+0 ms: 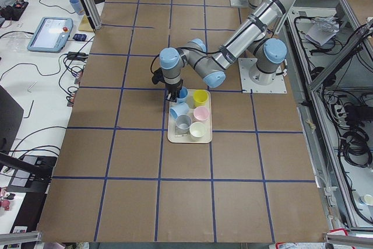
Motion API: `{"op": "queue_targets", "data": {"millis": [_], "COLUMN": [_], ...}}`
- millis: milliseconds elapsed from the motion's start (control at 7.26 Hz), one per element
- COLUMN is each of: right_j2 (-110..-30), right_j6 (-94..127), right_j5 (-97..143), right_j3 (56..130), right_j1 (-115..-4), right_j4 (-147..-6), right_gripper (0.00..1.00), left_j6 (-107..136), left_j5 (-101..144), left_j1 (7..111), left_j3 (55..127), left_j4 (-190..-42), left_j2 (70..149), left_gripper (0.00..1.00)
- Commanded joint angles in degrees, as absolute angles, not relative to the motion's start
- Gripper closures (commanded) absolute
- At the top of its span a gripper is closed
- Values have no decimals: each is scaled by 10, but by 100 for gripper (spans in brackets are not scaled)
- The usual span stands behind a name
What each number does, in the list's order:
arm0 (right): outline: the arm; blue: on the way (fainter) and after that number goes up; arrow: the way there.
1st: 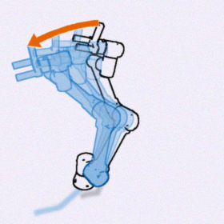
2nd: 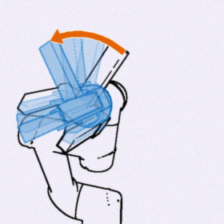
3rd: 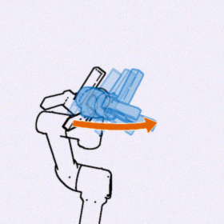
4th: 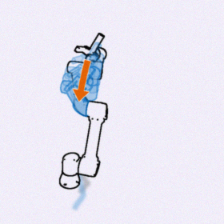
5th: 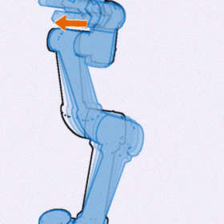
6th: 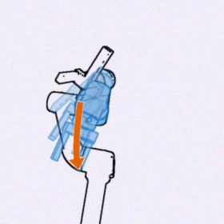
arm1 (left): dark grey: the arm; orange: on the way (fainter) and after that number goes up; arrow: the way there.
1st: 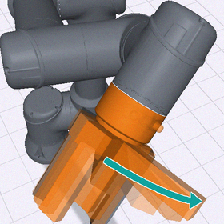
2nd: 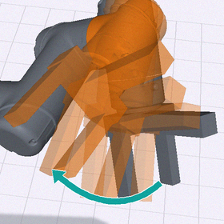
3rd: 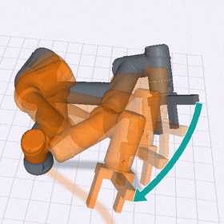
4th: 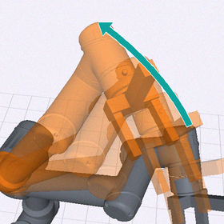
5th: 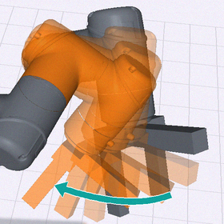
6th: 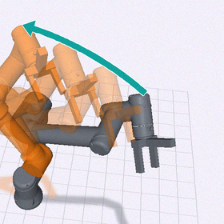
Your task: Transfer IKEA cup to right arm and place on rack
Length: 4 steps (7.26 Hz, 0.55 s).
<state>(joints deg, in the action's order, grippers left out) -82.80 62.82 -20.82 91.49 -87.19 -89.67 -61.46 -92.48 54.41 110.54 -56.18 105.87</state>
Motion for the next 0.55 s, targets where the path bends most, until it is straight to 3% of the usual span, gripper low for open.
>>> {"op": "queue_targets", "data": {"millis": [0, 275, 413], "right_j2": [-828, -828, -828], "right_j6": [629, 629, 629], "right_j5": [-208, -208, -208], "right_j3": [915, 915, 915], "right_j1": [-872, -872, -872], "right_j4": [-897, -898, -897], "right_gripper": [0, 0, 0], "left_j6": [-615, -614, -600], "left_j5": [-925, -908, -813], "left_j1": [544, 546, 545], "left_j3": [1101, 1079, 1048], "left_j4": [-564, -580, -655], "left_j2": [1052, 1038, 1025], "left_gripper": [100, 100, 100]}}
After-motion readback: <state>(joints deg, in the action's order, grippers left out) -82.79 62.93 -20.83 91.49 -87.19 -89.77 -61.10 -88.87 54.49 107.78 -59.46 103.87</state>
